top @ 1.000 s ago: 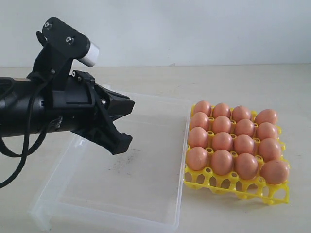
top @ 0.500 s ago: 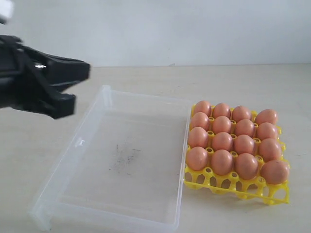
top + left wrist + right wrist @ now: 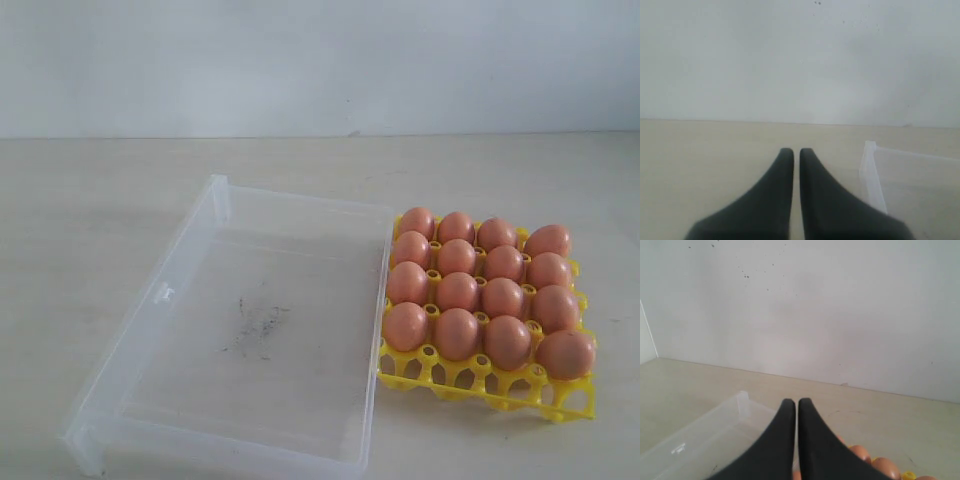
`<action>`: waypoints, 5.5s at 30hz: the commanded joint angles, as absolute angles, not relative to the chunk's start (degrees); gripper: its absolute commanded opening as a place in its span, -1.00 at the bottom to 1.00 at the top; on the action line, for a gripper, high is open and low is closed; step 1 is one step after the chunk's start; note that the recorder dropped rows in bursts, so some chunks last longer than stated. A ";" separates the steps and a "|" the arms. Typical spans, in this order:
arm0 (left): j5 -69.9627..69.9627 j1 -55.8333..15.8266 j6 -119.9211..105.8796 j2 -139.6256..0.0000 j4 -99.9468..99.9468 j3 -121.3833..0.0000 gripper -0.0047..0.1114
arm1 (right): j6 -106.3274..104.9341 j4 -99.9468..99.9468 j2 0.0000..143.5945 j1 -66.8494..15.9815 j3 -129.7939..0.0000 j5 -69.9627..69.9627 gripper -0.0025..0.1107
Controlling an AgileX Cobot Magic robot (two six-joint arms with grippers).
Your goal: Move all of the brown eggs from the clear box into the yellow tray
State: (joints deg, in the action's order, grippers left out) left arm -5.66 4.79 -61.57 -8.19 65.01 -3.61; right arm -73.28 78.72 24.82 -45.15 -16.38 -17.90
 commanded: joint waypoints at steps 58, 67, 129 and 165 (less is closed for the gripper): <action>-5.65 9.45 5.88 0.00 -9.50 0.00 -0.85 | -73.42 78.72 24.61 -45.16 -16.69 -17.97 -0.96; -9.12 9.45 4.67 0.00 -11.03 0.00 -0.85 | -73.31 78.72 24.61 -45.16 -16.69 -17.97 -0.96; -9.88 9.45 5.56 0.00 -11.35 0.00 -0.85 | -72.68 76.62 14.18 -14.91 -9.86 -0.58 -0.96; -9.88 9.45 5.56 0.00 -11.35 0.00 -0.85 | 16.14 -9.84 0.00 -10.32 0.00 -11.02 -0.96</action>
